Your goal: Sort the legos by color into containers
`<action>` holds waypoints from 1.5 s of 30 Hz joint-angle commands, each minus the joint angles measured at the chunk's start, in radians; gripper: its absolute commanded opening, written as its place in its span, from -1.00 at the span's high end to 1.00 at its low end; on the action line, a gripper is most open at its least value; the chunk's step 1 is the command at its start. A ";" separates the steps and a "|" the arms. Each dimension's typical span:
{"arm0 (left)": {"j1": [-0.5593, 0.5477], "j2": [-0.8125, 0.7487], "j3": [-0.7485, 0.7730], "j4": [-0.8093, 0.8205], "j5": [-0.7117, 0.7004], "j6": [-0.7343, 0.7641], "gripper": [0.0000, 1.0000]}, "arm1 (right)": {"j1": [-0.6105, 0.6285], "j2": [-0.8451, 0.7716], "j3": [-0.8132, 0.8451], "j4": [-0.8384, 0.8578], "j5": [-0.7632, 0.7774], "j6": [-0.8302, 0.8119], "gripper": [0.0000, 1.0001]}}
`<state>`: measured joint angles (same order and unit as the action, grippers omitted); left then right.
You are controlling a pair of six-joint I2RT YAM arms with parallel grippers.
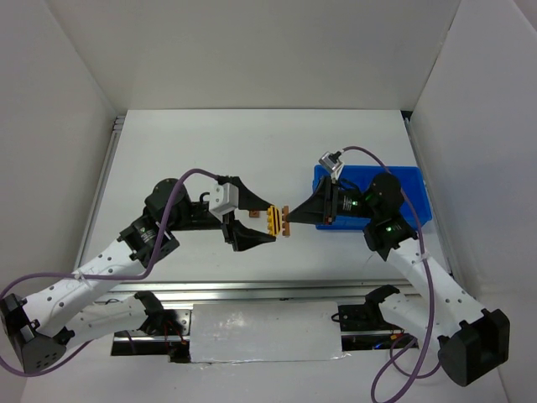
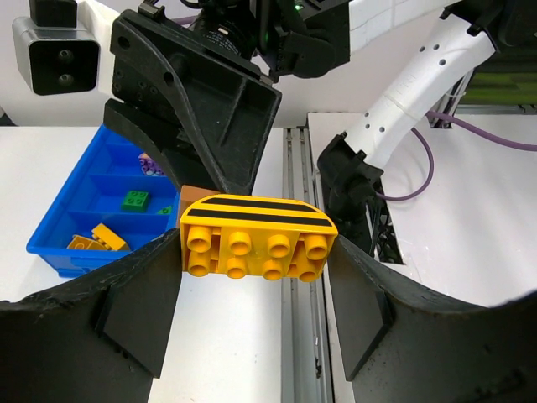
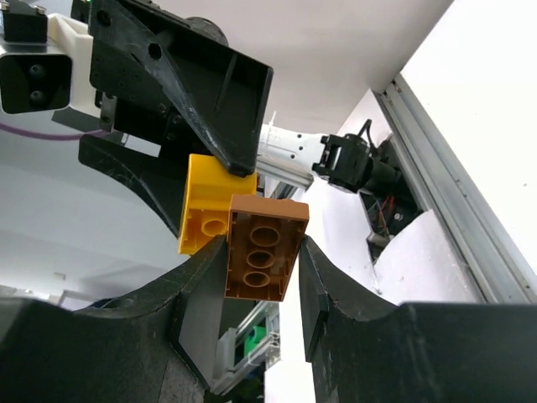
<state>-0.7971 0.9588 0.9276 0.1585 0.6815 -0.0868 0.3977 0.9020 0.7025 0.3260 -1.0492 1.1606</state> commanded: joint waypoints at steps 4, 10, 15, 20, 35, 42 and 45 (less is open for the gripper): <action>-0.004 -0.012 0.034 0.052 -0.029 -0.014 1.00 | -0.086 -0.022 0.116 -0.364 0.120 -0.296 1.00; -0.002 -0.012 0.008 0.085 -0.079 -0.083 1.00 | -0.350 0.083 0.178 -0.590 0.313 -0.565 1.00; -0.002 -0.017 -0.010 0.096 -0.260 -0.258 1.00 | -0.649 0.204 0.202 -0.622 0.374 -0.628 1.00; 0.006 0.053 0.098 -0.083 -0.427 -0.379 1.00 | -0.697 0.270 0.297 -0.636 0.682 -0.630 1.00; 0.245 0.187 0.264 -0.548 -0.666 -0.298 1.00 | -0.740 0.411 0.493 -0.887 1.401 -0.612 1.00; 0.211 0.156 0.220 -0.545 -0.790 -0.272 1.00 | -0.764 0.406 0.473 -0.874 1.376 -0.611 1.00; 0.208 0.149 0.215 -0.545 -0.804 -0.278 1.00 | -0.772 0.410 0.447 -0.861 1.348 -0.605 1.00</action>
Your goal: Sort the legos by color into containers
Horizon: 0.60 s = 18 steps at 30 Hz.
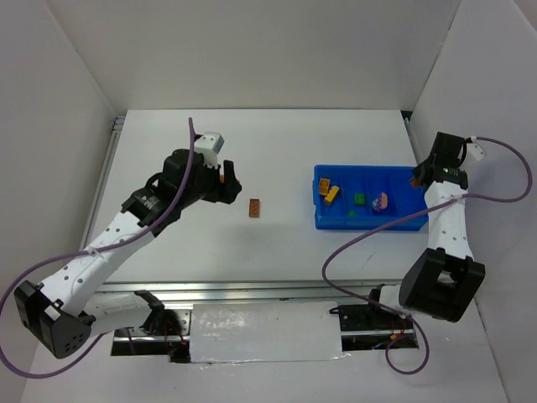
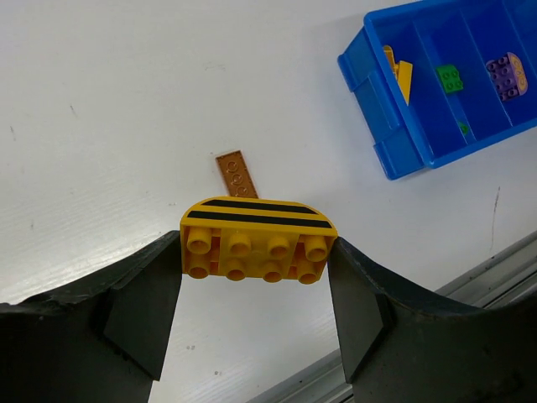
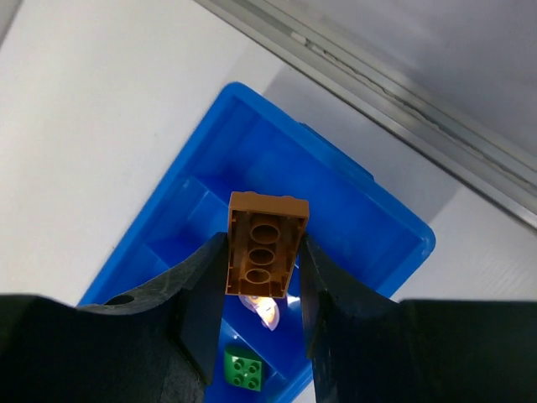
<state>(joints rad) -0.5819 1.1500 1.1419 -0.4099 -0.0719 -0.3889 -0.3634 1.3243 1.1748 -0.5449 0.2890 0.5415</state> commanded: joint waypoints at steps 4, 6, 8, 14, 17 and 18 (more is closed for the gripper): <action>-0.007 -0.046 -0.002 0.020 -0.081 0.018 1.00 | -0.014 -0.023 -0.056 0.037 -0.020 0.023 1.00; -0.006 -0.044 -0.002 0.022 -0.082 0.018 1.00 | -0.012 -0.036 -0.069 0.048 -0.027 0.025 1.00; -0.007 -0.042 -0.002 0.025 -0.080 0.019 1.00 | -0.016 -0.042 -0.072 0.051 -0.028 0.023 1.00; -0.003 -0.070 -0.014 0.040 -0.098 0.028 1.00 | -0.016 -0.047 -0.066 0.051 -0.044 0.032 1.00; -0.003 -0.085 -0.030 0.054 -0.101 0.030 1.00 | -0.019 -0.048 -0.064 0.051 -0.047 0.035 1.00; -0.003 -0.087 -0.031 0.054 -0.100 0.030 1.00 | -0.022 -0.047 -0.064 0.053 -0.056 0.035 1.00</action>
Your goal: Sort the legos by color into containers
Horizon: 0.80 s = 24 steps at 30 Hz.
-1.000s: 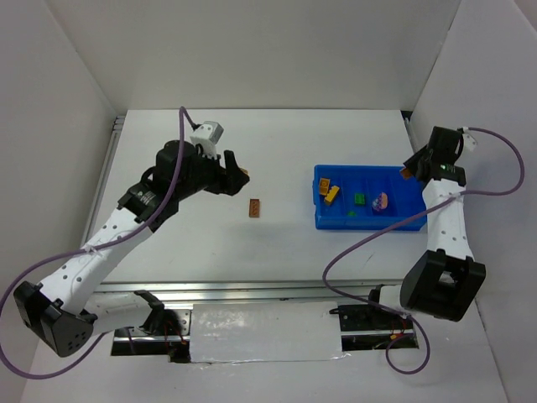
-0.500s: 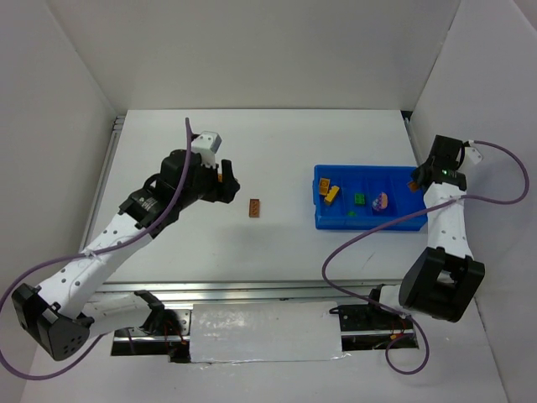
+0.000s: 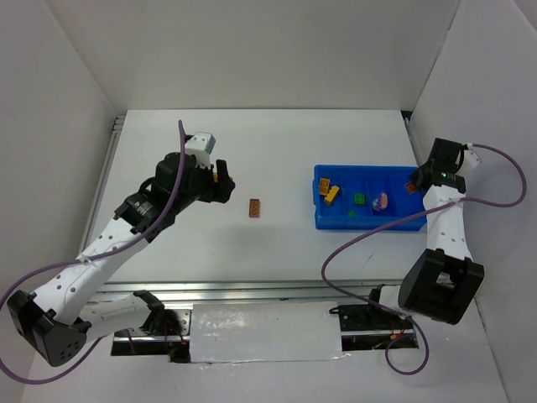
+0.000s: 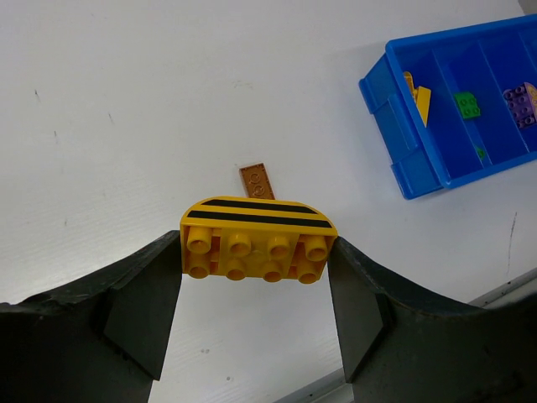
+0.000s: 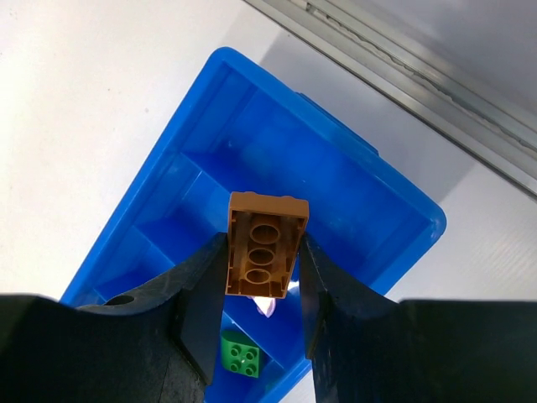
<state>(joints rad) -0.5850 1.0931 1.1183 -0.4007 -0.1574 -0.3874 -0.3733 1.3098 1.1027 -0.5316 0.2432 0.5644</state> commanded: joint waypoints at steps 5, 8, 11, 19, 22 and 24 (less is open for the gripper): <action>0.001 -0.021 -0.009 0.043 -0.011 0.028 1.00 | -0.015 -0.030 0.002 0.047 -0.018 0.019 1.00; 0.001 -0.021 -0.012 0.045 -0.010 0.025 1.00 | -0.021 -0.029 0.000 0.045 -0.016 0.023 1.00; 0.001 -0.016 -0.011 0.045 -0.008 0.028 1.00 | -0.026 -0.032 -0.003 0.051 -0.021 0.025 1.00; 0.001 -0.021 -0.012 0.048 0.001 0.030 1.00 | -0.029 -0.026 -0.001 0.055 -0.047 0.025 1.00; -0.001 -0.021 -0.014 0.049 0.002 0.030 1.00 | -0.029 -0.030 -0.003 0.056 -0.051 0.025 1.00; 0.001 -0.018 -0.014 0.049 0.005 0.030 1.00 | -0.030 -0.030 -0.003 0.056 -0.048 0.025 1.00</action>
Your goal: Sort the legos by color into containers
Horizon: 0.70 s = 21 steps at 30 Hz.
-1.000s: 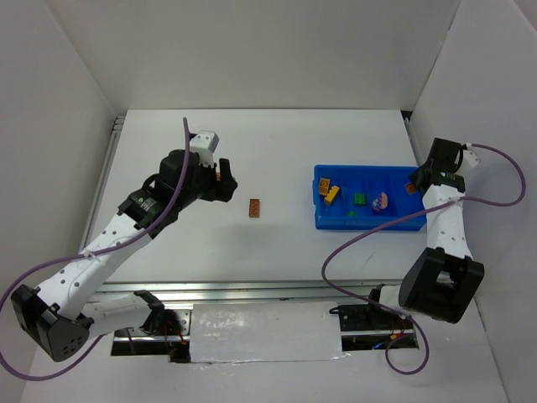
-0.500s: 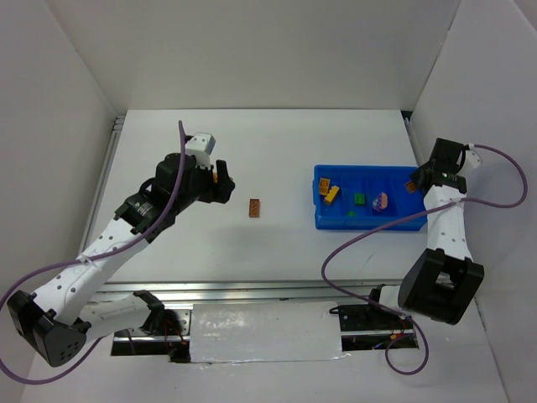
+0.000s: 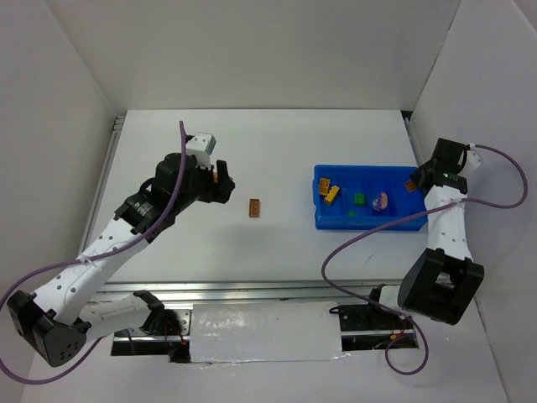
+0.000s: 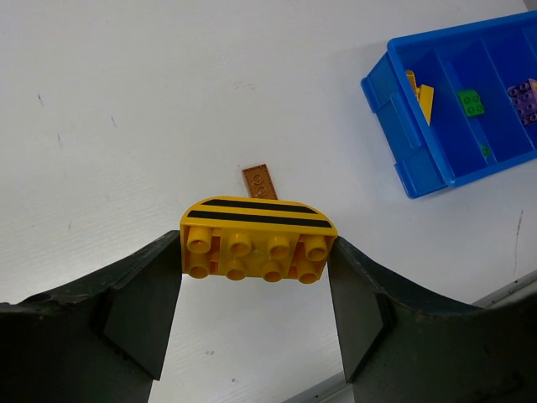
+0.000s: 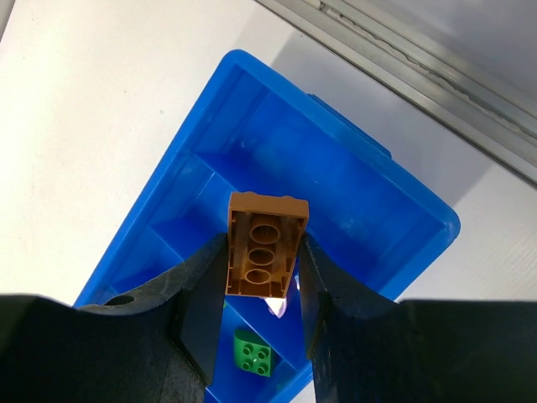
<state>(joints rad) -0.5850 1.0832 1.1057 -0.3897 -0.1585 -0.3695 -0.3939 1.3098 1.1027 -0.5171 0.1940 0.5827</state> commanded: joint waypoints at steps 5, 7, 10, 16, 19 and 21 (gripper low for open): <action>0.001 -0.006 -0.001 0.038 0.011 0.012 1.00 | -0.010 -0.026 -0.006 0.043 -0.004 0.008 1.00; 0.001 -0.006 0.000 0.038 0.010 0.014 1.00 | -0.008 -0.024 -0.006 0.043 -0.004 0.009 1.00; 0.001 -0.005 0.000 0.037 0.014 0.014 1.00 | -0.010 -0.024 -0.003 0.043 -0.005 0.008 1.00; -0.001 -0.005 0.002 0.037 0.020 0.014 1.00 | -0.010 -0.029 -0.007 0.048 -0.019 0.005 1.00; 0.001 -0.011 0.000 0.038 0.020 0.015 1.00 | -0.010 -0.030 -0.018 0.063 -0.044 -0.001 1.00; 0.001 -0.009 0.003 0.034 0.022 0.015 1.00 | -0.010 -0.021 -0.015 0.055 -0.047 0.002 1.00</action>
<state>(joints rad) -0.5850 1.0832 1.1057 -0.3897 -0.1497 -0.3687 -0.3977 1.3094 1.0904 -0.5053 0.1612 0.5831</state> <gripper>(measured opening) 0.771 0.429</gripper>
